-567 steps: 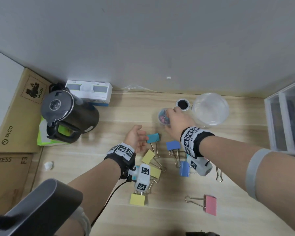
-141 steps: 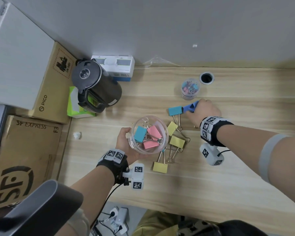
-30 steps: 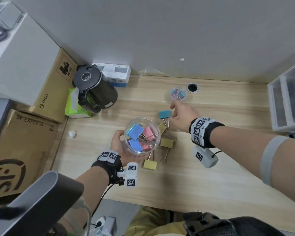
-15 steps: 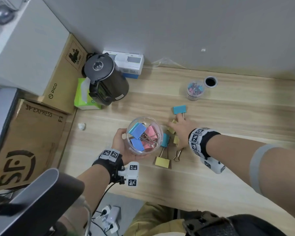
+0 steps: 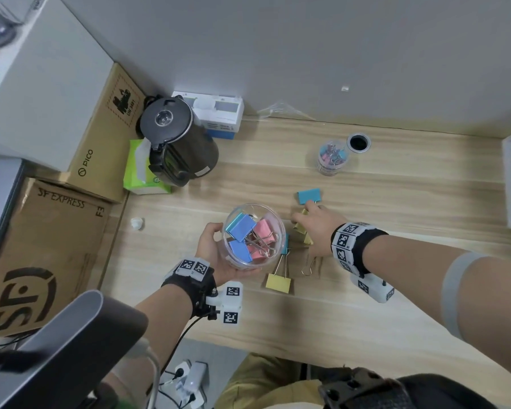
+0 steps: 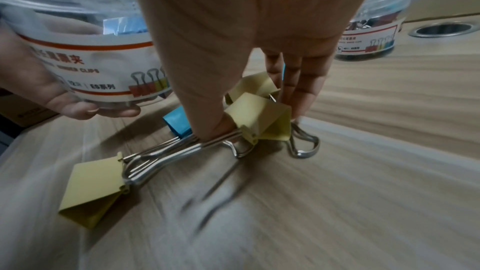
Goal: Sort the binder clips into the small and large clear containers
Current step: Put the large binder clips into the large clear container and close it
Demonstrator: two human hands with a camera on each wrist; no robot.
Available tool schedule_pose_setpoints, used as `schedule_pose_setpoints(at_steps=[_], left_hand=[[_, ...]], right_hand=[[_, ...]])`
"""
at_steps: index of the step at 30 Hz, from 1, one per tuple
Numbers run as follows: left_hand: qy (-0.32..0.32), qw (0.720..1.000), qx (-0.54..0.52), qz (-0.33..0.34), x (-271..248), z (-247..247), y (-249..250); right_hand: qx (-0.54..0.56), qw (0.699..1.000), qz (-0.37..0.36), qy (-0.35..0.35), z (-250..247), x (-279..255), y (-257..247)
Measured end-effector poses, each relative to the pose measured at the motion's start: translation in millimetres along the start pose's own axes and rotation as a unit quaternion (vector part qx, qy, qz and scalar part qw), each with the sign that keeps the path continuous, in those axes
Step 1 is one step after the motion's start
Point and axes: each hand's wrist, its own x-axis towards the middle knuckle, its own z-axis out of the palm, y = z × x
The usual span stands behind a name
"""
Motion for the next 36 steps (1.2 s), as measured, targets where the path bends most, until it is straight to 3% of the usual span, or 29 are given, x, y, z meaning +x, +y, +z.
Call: schedule_pose_setpoints(at_steps=[6,13,18,21,25,30,36], left_hand=[[-0.003,1.0,0.003,0.002,2,10,-3],[-0.008,1.0,-0.015,0.018,4,20,-7],[-0.011,0.999,-0.02,0.027,1,37,-7],[-0.024,0.999,-0.01,0.024,1,47,-9],[-0.033,0.999,0.008,0.018,0,58,-16],[-0.046,0.999,0.026,0.002,-3,64,-25],[-0.046,0.998,0.034,0.006,-5,62,-31]], right_hand=[[0.11,0.993,-0.006,0.045,-11,-15,19],[0.273,0.949,-0.036,0.152,-43,-47,45],[0.324,0.916,-0.109,0.212,-68,-68,37],[0.325,0.905,-0.169,0.214,-81,-80,20],[0.284,0.923,-0.194,0.171,-82,-80,-2],[0.199,0.957,-0.154,0.145,-65,-72,-13],[0.221,0.946,-0.156,0.176,-63,-79,-8]])
